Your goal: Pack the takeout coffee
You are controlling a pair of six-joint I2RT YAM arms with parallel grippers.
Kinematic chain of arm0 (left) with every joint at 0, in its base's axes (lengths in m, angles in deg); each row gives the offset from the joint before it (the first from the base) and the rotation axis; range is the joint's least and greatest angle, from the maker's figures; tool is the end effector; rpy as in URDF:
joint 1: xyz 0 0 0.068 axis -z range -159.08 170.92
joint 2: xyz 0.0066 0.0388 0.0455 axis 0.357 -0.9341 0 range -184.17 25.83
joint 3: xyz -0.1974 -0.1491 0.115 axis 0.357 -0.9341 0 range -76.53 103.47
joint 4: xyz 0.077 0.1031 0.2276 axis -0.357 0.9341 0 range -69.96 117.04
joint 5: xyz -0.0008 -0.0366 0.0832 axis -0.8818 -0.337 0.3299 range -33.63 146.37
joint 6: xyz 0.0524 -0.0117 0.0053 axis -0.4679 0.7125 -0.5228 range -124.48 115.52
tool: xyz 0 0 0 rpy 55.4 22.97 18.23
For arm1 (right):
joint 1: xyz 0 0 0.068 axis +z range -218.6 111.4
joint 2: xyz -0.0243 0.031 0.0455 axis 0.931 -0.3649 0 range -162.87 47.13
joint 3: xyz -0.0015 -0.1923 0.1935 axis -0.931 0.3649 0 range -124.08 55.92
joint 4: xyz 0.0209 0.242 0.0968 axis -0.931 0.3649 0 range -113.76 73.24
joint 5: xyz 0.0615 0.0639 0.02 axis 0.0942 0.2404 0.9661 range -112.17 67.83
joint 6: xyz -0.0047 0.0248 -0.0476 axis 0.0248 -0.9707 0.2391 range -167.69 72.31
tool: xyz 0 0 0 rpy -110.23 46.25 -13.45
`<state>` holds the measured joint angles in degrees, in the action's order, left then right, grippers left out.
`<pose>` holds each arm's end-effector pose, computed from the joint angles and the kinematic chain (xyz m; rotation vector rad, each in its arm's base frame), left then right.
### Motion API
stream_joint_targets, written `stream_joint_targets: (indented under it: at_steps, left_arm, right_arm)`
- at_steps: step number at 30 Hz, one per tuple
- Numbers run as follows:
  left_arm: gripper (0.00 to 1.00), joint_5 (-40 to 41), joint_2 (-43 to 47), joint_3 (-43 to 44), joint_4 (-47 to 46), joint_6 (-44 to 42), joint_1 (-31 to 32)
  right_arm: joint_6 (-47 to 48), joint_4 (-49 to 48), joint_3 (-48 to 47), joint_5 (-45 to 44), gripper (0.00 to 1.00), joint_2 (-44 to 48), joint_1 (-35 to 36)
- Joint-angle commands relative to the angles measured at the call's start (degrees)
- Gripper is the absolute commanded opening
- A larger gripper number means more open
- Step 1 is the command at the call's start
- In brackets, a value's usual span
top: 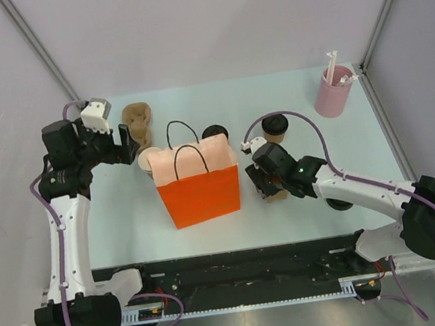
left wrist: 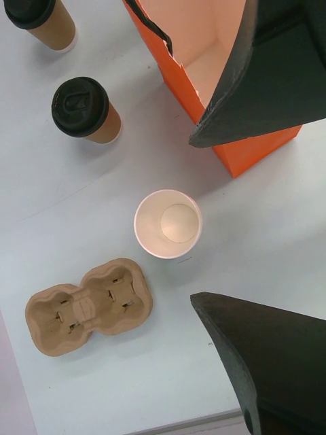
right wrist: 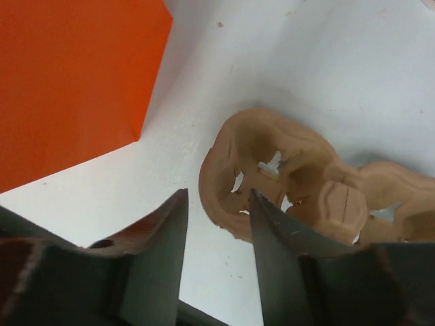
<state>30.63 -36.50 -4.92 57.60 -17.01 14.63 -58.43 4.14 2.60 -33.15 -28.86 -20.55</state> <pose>0.2233 0.0091 0.3957 0.3821 1.9847 -0.2557 0.1885 0.1997 0.2465 -0.7015 2.3414 0.2250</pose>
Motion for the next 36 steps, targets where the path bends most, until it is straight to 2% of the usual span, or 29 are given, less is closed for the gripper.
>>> stream_joint_targets:
  at_steps: [1,2,3,8,9,12,16,19,28,31,34,36]
  left_arm:
    - [0.92,-2.57,1.5,0.28,0.14,-2.23,0.04]
    - [0.93,-2.65,1.59,0.28,0.14,-2.4,0.04]
    - [0.93,-2.65,1.77,0.28,0.23,-2.49,0.04]
    - [0.93,-2.83,1.77,0.98,0.32,-2.67,0.04]
    - [0.93,-3.18,1.68,1.07,0.32,-2.67,0.13]
    - [0.93,-3.97,1.68,1.42,0.49,-2.49,0.13]
    - [0.92,-2.83,2.12,1.51,0.67,-3.28,0.13]
    - [0.92,-2.21,2.03,1.51,0.93,-3.9,-0.04]
    - [0.93,-2.65,2.91,1.95,1.46,-4.52,0.04]
    - [0.92,-3.18,3.17,2.13,1.64,-4.6,0.04]
    - [0.93,-3.0,3.26,2.13,1.81,-4.78,0.04]
    - [0.93,-3.18,3.26,2.21,1.81,-4.87,0.04]
  right_arm:
    - [-4.19,-3.38,-0.47,3.86,0.54,3.12,0.02]
    - [-5.59,-3.12,-0.47,4.12,0.56,4.34,-0.76]
    - [-6.39,-2.33,-0.47,4.74,0.64,5.14,-1.2]
    - [-8.85,2.67,-0.47,3.43,0.66,10.06,-6.46]
    - [-8.86,3.47,-0.47,2.03,0.85,10.07,-7.61]
    - [-8.24,7.68,-0.47,3.33,0.93,7.97,-12.96]
    - [-5.62,12.17,-0.38,5.7,0.95,4.01,-17.02]
    - [-1.22,11.39,-0.56,14.83,0.92,-1.17,-20.28]
    - [-3.32,12.35,-0.64,8.53,0.84,-7.85,-20.02]
    - [-3.41,12.27,-0.73,8.96,0.81,-10.05,-20.19]
    - [-3.85,12.18,-0.91,9.22,0.75,-11.99,-20.37]
    - [-2.98,11.57,-0.82,10.36,0.68,-14.36,-20.54]
